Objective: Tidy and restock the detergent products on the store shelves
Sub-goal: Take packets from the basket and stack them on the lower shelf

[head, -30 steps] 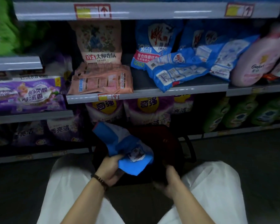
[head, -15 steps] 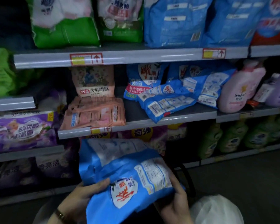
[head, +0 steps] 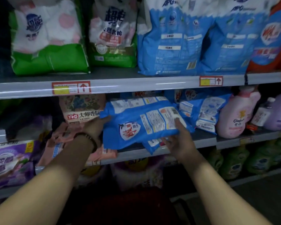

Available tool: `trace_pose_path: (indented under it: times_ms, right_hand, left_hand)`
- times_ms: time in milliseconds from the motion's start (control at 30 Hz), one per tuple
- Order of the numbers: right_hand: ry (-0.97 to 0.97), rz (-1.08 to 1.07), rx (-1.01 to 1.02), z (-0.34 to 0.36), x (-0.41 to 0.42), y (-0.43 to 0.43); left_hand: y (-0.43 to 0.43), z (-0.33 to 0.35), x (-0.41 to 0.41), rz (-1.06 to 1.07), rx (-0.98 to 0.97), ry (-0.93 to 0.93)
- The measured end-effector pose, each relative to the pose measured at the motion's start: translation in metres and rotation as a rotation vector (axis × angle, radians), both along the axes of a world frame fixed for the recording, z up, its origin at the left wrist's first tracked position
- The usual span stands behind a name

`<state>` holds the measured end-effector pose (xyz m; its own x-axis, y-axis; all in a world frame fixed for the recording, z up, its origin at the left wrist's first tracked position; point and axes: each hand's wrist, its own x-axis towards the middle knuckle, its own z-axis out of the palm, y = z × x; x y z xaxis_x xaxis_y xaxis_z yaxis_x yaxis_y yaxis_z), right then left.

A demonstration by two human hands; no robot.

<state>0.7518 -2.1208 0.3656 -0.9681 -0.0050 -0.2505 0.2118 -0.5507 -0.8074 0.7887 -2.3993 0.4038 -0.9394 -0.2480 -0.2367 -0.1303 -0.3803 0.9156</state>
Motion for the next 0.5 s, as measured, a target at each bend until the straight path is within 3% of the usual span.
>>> trace_pose_path:
  times_ms: [67, 133, 233, 367, 500]
  right_hand:
    - [-0.146, 0.04, 0.246, -0.006, -0.02, -0.004]
    - [-0.187, 0.101, 0.304, -0.019, -0.024, -0.006]
    - [-0.122, 0.127, 0.354, -0.044, -0.013, -0.011]
    - [-0.094, 0.157, 0.583, -0.074, 0.015, -0.03]
    - [0.051, 0.297, 0.821, -0.125, 0.06, -0.057]
  left_hand:
    - [-0.012, -0.012, -0.025, 0.214, -0.111, -0.042]
    - [-0.018, -0.033, -0.026, 0.249, -0.329, -0.094]
    - [-0.012, -0.068, 0.001, 0.111, -0.446, -0.078]
    - [0.0, -0.116, 0.05, -0.113, -0.694, 0.039]
    - [0.002, -0.168, 0.104, -0.431, -0.834, -0.149]
